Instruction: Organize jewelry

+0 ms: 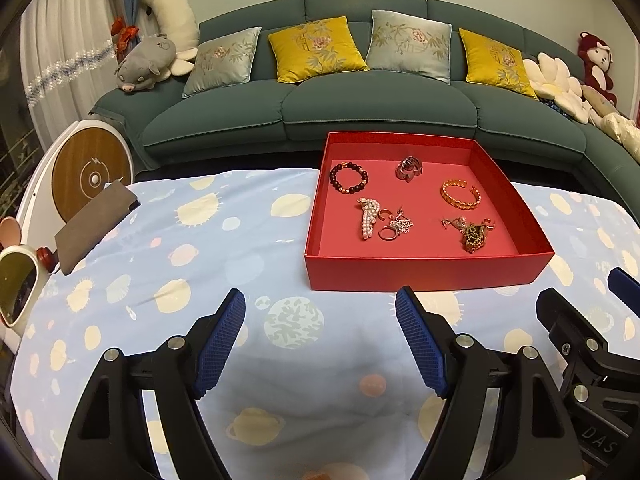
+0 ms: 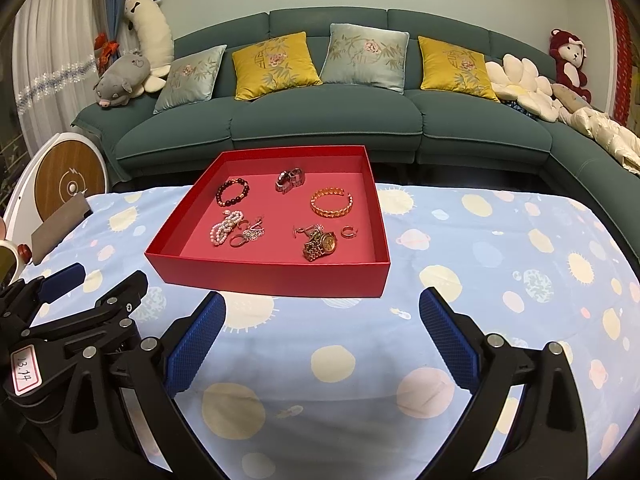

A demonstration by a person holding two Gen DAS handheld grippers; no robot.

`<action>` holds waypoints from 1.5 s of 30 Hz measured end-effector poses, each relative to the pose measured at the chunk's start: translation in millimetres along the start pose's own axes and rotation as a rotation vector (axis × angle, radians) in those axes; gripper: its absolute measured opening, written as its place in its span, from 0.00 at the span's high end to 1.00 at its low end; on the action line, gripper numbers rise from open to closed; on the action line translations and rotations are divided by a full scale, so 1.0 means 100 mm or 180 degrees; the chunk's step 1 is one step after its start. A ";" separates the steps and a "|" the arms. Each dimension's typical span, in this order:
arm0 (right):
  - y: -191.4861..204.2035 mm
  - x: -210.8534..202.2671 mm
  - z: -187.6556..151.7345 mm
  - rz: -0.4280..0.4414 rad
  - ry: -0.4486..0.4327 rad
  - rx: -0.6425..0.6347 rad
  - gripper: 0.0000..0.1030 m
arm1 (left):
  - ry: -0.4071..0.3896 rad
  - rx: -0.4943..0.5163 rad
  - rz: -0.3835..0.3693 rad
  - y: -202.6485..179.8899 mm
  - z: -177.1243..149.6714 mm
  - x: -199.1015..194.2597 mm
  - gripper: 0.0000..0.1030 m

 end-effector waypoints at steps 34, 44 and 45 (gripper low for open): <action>0.02 0.00 0.00 0.0006 0.0001 0.0003 0.08 | 0.0035 -0.0027 -0.0034 0.01 0.00 0.02 0.27; 0.03 0.01 0.00 0.0000 0.0009 0.0006 0.08 | 0.0019 -0.0014 -0.0025 0.01 0.00 0.02 0.27; 0.03 0.01 0.00 -0.0001 0.0011 0.0006 0.08 | 0.0012 -0.0011 -0.0019 0.01 0.00 0.02 0.27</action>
Point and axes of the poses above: each gripper's, at about its wrist camera, not at the fingertips, and x roughly the way its jaws point, y to its left, z to its top, the point moved 8 cm from there along x, roughly the way its jaws point, and after that the axes turned 2 degrees about -z, right-handed, at the moved point
